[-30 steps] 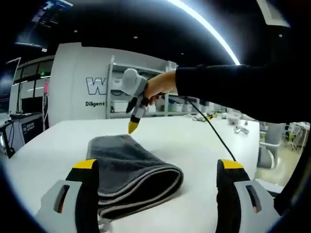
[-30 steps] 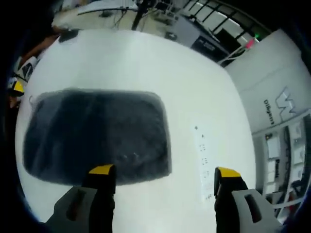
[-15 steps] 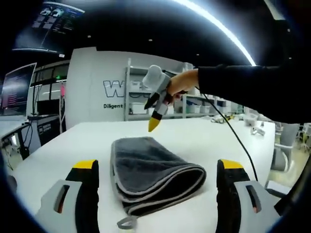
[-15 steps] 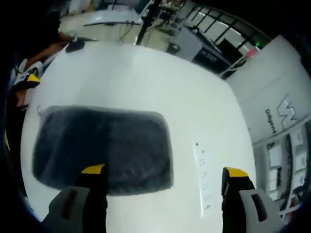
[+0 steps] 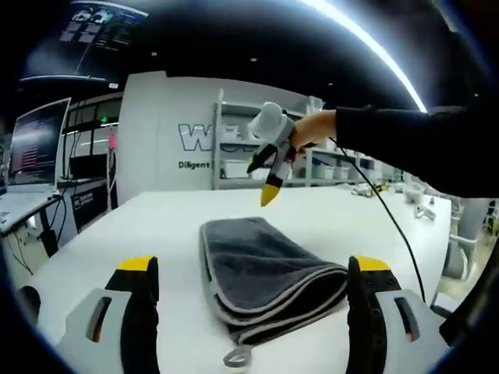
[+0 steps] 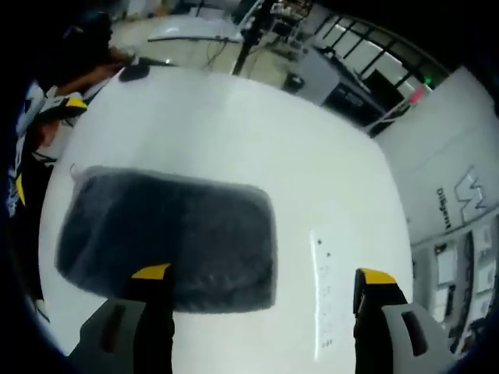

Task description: Open the folded towel by lifting each exposed corner and separating the folded layers until the towel lies flat within the target outline without major curled edges

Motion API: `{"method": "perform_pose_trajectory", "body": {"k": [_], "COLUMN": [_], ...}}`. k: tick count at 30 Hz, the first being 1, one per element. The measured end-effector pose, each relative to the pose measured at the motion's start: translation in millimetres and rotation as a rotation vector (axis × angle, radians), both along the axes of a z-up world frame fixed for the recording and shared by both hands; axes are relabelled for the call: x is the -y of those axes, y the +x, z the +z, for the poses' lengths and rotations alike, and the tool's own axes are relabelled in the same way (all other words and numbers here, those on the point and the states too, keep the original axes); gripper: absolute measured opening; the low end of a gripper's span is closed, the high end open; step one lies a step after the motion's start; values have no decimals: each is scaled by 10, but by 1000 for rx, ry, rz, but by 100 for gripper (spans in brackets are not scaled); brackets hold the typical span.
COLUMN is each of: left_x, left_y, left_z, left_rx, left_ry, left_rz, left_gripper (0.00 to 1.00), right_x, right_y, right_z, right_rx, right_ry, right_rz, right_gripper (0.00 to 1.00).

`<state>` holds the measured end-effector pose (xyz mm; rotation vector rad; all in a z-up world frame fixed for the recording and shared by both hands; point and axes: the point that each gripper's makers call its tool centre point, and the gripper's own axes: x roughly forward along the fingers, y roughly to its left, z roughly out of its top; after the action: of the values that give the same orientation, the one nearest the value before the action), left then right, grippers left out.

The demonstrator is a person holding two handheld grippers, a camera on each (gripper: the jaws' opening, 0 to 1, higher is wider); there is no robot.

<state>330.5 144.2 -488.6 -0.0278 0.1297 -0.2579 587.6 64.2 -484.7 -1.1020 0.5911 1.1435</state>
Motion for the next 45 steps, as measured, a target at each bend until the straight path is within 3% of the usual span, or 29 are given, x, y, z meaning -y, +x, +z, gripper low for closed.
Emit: {"method": "perform_pose_trajectory", "body": {"k": [10, 18, 24, 33, 38, 43, 45], "left_x": [13, 92, 10, -33, -25, 77, 108], "left_y": [-52, -174, -161, -128, -80, -34, -16], "left_z": [-51, 89, 165, 264, 255, 203, 214], "left_rx": [-35, 5, -7, -3, -16, -57, -62], "left_ry": [-20, 16, 18, 12, 21, 25, 36], "left_rz": [29, 23, 34, 33, 33, 7, 1], "left_gripper": [99, 100, 100, 100, 100, 99, 99], "right_x": [-76, -81, -26, 97, 73, 73, 68], "right_y": [104, -16, -119, -246, -161, -218, -153], "right_z": [144, 328, 520, 916, 1122, 1092, 1098], "right_rx": [-5, -17, -59, -23, 3, 9, -2], "right_ry": [-21, -40, -6, 4, -10, -16, -16], "right_rz": [45, 45, 35, 47, 76, 94, 94], "right_gripper": [95, 97, 99, 99, 99, 99, 99]}}
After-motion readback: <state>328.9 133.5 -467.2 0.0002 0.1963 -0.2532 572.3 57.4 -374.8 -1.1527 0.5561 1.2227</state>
